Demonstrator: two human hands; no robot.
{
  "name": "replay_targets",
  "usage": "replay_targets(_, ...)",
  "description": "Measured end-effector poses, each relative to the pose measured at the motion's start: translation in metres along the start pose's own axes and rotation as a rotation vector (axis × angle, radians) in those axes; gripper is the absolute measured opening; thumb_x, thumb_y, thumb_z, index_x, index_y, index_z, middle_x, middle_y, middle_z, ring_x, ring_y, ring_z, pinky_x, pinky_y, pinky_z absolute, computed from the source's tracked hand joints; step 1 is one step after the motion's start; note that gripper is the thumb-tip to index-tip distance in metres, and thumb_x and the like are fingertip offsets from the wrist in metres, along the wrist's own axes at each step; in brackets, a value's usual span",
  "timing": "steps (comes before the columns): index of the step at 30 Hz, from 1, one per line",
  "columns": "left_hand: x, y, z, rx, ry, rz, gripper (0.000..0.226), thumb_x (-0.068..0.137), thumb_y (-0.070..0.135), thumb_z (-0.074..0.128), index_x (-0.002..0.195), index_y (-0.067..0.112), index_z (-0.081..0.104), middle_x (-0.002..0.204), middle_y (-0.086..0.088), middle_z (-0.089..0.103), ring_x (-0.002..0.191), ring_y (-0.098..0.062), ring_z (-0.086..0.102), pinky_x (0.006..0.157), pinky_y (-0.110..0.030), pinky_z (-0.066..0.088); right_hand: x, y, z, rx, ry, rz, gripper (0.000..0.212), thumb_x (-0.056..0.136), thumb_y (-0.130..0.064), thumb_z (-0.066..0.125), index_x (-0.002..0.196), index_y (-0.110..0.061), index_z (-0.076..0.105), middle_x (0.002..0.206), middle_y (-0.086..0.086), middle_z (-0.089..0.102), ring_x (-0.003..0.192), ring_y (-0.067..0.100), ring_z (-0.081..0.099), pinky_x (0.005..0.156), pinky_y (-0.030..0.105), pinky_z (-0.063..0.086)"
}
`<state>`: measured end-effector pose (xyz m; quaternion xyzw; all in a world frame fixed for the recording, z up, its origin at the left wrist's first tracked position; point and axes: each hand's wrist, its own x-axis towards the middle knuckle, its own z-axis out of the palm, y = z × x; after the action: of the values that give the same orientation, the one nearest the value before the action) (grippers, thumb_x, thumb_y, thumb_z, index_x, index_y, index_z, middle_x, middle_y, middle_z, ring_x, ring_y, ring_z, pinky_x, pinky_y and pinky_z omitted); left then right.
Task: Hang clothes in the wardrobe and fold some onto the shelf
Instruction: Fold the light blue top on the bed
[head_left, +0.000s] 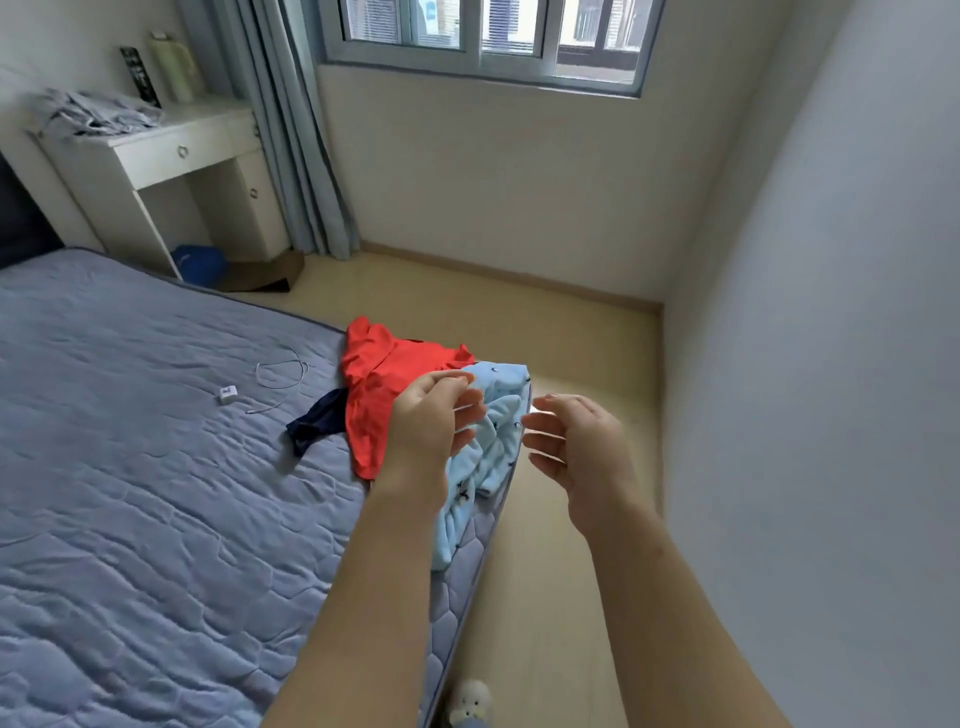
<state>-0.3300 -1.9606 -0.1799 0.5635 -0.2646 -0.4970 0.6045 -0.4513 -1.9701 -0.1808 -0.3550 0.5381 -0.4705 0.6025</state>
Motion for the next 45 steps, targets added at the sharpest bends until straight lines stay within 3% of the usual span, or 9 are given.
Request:
replay_targets(9, 0.197, 0.049, 0.039, 0.021, 0.065, -0.053, 0.02, 0.092, 0.013, 0.046, 0.078, 0.02, 0.058, 0.071, 0.005, 0.062, 0.064, -0.008, 0.059, 0.063, -0.023, 0.043, 0.192, -0.052, 0.073, -0.045, -0.031, 0.08, 0.014, 0.09, -0.012, 0.051, 0.078, -0.014, 0.06, 0.067, 0.0, 0.062, 0.058, 0.013, 0.055, 0.057, 0.022, 0.042)
replay_targets(15, 0.294, 0.036, 0.028, 0.025, 0.225, -0.125, 0.022, 0.092, 0.012, 0.044, 0.076, 0.02, 0.057, 0.07, 0.004, 0.059, 0.06, -0.008, 0.055, 0.059, -0.022, 0.04, 0.297, -0.046, 0.116, -0.09, -0.15, 0.194, 0.016, 0.089, -0.012, 0.051, 0.076, -0.016, 0.058, 0.066, 0.0, 0.062, 0.059, 0.014, 0.056, 0.058, 0.023, 0.042)
replay_targets(26, 0.451, -0.079, 0.022, -0.123, 0.688, -0.415, 0.015, 0.091, 0.017, 0.048, 0.083, 0.022, 0.059, 0.076, 0.004, 0.062, 0.069, -0.01, 0.06, 0.066, -0.024, 0.046, 0.499, 0.043, 0.182, -0.552, -0.528, 0.5, 0.013, 0.086, -0.013, 0.053, 0.075, -0.017, 0.057, 0.056, -0.006, 0.059, 0.052, 0.009, 0.053, 0.055, 0.021, 0.042)
replay_targets(31, 0.485, -0.136, 0.027, -0.092, 0.783, -0.543, 0.017, 0.092, 0.018, 0.048, 0.078, 0.023, 0.056, 0.076, 0.005, 0.059, 0.065, -0.008, 0.057, 0.059, -0.021, 0.042, 0.551, 0.091, 0.175, -0.755, -0.595, 0.643, 0.013, 0.088, -0.014, 0.052, 0.076, -0.016, 0.056, 0.062, -0.001, 0.059, 0.055, 0.013, 0.052, 0.055, 0.023, 0.04)
replay_targets(35, 0.502, -0.187, 0.026, 0.001, 0.789, -0.647, 0.019, 0.09, 0.017, 0.047, 0.075, 0.023, 0.057, 0.072, 0.004, 0.057, 0.067, -0.013, 0.055, 0.061, -0.025, 0.043, 0.579, 0.127, 0.15, -0.848, -0.561, 0.764, 0.013, 0.09, -0.014, 0.05, 0.078, -0.014, 0.057, 0.066, 0.002, 0.059, 0.057, 0.015, 0.053, 0.056, 0.024, 0.041)
replay_targets(38, 0.525, -0.226, 0.019, 0.399, 0.697, -0.705, 0.015, 0.087, 0.023, 0.046, 0.088, 0.029, 0.059, 0.093, 0.004, 0.061, 0.082, -0.014, 0.057, 0.057, -0.022, 0.041, 0.596, 0.15, 0.13, -0.836, -0.502, 0.805, 0.01, 0.089, -0.012, 0.05, 0.082, -0.012, 0.057, 0.067, 0.003, 0.059, 0.059, 0.016, 0.053, 0.056, 0.024, 0.041)
replay_targets(41, 0.544, -0.277, 0.014, 0.714, 0.476, -0.782, 0.053, 0.087, 0.029, 0.053, 0.137, 0.025, 0.036, 0.142, -0.002, 0.037, 0.126, -0.025, 0.039, 0.088, -0.031, 0.042, 0.604, 0.173, 0.116, -0.833, -0.476, 0.835, 0.014, 0.088, -0.01, 0.048, 0.076, -0.014, 0.056, 0.062, 0.001, 0.056, 0.056, 0.015, 0.05, 0.053, 0.023, 0.038)
replay_targets(43, 0.551, -0.307, 0.019, 0.682, 0.321, -0.845, 0.077, 0.087, 0.033, 0.058, 0.148, 0.022, 0.012, 0.153, -0.001, 0.018, 0.135, -0.027, 0.029, 0.103, -0.038, 0.037, 0.605, 0.186, 0.105, -0.826, -0.475, 0.877, 0.016, 0.089, -0.01, 0.048, 0.076, -0.014, 0.055, 0.06, 0.0, 0.056, 0.054, 0.014, 0.048, 0.054, 0.023, 0.038)
replay_targets(45, 0.554, -0.332, 0.019, 0.711, 0.29, -0.916, 0.077, 0.087, 0.033, 0.058, 0.147, 0.021, 0.011, 0.152, -0.003, 0.022, 0.132, -0.029, 0.034, 0.103, -0.042, 0.037, 0.606, 0.197, 0.098, -0.832, -0.473, 0.908, 0.015, 0.09, -0.011, 0.048, 0.077, -0.014, 0.057, 0.061, 0.0, 0.057, 0.055, 0.013, 0.05, 0.055, 0.023, 0.04)
